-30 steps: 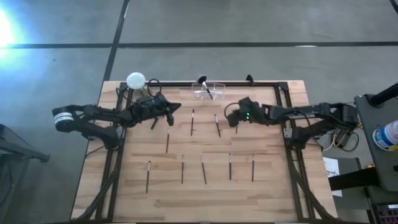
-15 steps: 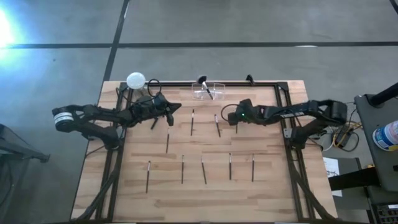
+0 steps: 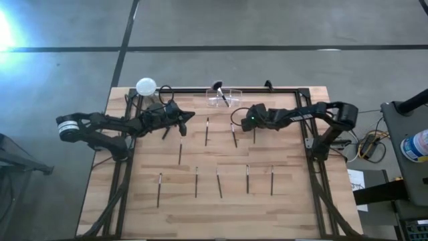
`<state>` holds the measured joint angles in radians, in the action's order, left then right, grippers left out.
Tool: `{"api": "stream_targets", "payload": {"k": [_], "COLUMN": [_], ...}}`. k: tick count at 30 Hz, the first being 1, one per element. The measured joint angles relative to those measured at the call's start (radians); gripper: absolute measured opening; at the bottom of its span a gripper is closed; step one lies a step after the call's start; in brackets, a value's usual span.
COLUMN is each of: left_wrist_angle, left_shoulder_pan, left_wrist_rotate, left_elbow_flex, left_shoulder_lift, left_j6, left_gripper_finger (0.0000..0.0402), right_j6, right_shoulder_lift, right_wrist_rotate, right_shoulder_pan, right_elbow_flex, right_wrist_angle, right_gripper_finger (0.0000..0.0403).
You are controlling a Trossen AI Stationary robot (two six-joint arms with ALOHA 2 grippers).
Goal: Pick & Place Makeup Brushes
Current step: Put the black eyeshadow brush into the transparent organizer
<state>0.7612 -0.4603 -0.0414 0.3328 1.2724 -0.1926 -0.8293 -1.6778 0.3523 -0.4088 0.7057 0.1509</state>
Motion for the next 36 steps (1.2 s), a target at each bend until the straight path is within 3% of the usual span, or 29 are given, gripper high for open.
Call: {"api": "stream_targets", "payload": {"k": [6,13,23,29,36], "left_wrist_angle": [0.000,0.003,0.003,0.003,0.008], "left_shoulder_pan": [0.000,0.000,0.000,0.000,0.000], "left_wrist_rotate": [0.000,0.000,0.000,0.000,0.000], "left_elbow_flex": [-0.001,-0.002,-0.002,-0.002,-0.002], "left_shoulder_lift": [0.000,0.000,0.000,0.000,0.000], "left_j6": [0.001,0.001,0.003,0.003,0.003], "left_gripper_finger": [0.0000,0.0000,0.0000,0.0000,0.0000], "right_j6": [0.041,0.109,0.221,0.407,0.650], "right_shoulder_lift": [0.014,0.091,0.290,0.329,0.198], "right_wrist_rotate": [-0.011,-0.035,0.039,0.066,-0.007], "right_shoulder_pan": [-0.001,0.003,0.061,0.113,0.060], "right_elbow_flex": [0.001,-0.004,-0.004,-0.022,-0.036], "right_wrist_angle": [0.003,0.033,-0.019,-0.304,-0.860], "right_gripper_finger": [0.0015,0.0014,0.0013,0.0013,0.0013]}}
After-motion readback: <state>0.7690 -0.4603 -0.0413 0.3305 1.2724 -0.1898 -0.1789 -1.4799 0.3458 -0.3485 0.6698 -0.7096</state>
